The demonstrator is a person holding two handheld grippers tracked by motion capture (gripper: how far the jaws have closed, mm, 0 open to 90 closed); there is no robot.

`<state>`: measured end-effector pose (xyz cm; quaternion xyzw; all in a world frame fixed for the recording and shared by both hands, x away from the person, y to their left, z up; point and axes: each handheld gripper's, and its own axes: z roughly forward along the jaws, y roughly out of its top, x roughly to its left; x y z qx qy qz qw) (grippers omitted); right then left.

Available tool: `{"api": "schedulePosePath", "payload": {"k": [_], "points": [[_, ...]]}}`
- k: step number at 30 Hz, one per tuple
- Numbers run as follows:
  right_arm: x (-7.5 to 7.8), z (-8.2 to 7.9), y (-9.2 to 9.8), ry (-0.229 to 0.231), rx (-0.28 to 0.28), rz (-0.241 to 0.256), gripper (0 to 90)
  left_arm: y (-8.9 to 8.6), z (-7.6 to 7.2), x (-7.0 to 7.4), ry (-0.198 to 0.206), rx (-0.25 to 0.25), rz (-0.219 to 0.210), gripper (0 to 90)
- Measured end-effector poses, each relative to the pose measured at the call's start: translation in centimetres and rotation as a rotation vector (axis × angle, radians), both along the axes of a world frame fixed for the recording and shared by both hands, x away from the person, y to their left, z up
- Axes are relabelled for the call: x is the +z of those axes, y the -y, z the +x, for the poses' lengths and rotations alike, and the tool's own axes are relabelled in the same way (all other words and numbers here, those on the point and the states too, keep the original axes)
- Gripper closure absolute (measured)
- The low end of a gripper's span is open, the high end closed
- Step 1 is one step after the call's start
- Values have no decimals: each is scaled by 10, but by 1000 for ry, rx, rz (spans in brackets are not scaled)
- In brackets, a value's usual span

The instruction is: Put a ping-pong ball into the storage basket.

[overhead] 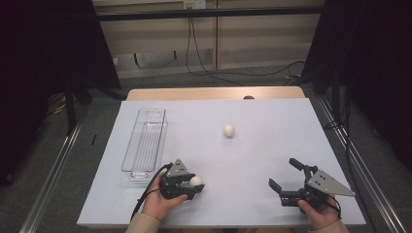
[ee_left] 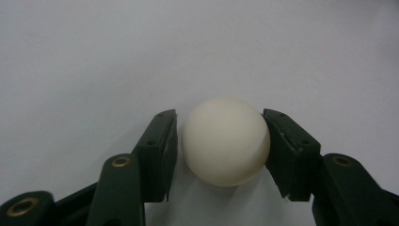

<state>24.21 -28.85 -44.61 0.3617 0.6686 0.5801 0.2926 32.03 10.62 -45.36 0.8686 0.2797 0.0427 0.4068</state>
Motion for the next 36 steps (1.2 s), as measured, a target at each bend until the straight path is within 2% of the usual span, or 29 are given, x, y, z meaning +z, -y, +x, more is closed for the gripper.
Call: {"api": "schedulePosePath", "payload": {"k": [36], "points": [[0, 1, 0, 0, 4, -6, 13, 2, -1, -1, 13, 9, 11, 505]]}}
